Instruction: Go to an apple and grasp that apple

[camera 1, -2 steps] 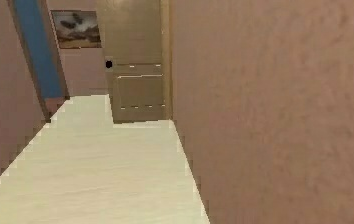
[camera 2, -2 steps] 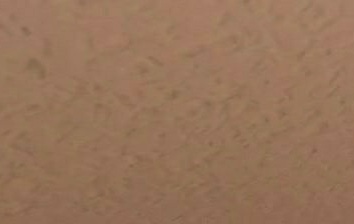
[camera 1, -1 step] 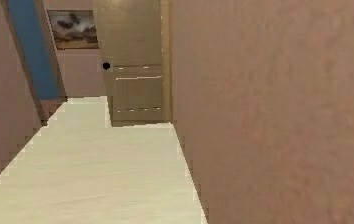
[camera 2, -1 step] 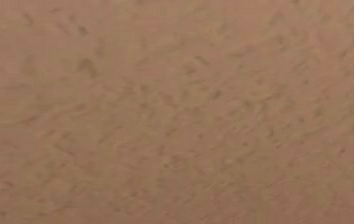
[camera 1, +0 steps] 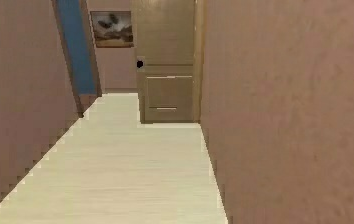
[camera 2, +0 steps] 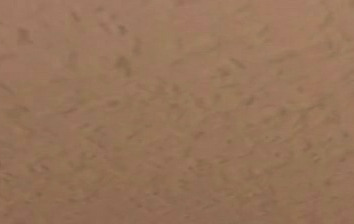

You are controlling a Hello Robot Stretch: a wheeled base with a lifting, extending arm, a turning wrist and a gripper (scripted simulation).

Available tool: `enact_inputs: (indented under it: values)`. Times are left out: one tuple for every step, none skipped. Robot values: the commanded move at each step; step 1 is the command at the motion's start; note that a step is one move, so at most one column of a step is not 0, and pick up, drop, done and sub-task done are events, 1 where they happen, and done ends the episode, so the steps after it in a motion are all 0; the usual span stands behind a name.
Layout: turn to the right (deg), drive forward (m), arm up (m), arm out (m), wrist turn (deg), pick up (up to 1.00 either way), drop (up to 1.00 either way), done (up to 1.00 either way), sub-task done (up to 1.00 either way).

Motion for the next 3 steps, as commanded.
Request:
enact_inputs:
  values:
    - [0.0, 0.45, 0.0, 0.0, 0.0, 0.0, 0.0, 0.0, 0.0]
    - [-24.0, 0.0, 0.0, 0.0, 0.0, 0.0, 0.0, 0.0, 0.0]
    - [0.0, 1.0, 0.0, 0.0, 0.0, 0.0, 0.0, 0.0, 0.0]
